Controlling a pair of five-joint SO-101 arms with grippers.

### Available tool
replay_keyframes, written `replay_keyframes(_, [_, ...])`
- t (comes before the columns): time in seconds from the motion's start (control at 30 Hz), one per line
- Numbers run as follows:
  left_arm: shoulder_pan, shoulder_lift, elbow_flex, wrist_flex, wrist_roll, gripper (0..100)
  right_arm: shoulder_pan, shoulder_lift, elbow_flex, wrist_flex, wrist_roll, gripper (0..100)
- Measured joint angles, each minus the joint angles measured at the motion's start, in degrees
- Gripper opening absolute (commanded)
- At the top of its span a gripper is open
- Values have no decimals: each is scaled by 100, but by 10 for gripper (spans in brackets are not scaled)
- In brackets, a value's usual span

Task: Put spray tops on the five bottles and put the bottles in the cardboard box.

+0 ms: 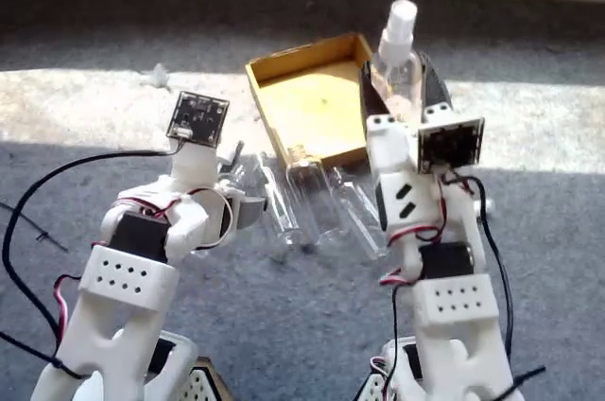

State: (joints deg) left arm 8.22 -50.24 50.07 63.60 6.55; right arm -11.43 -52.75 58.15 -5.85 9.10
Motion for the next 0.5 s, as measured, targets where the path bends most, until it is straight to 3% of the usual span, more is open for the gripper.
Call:
replay_keyframes(0.17, [-53, 0, 527, -554, 0, 281, -9, 2629, -1530, -914, 0, 7])
replay_keyframes(0.5, [-185, 0, 580, -677, 0, 281, 9, 6901, -4791, -1125, 35, 5])
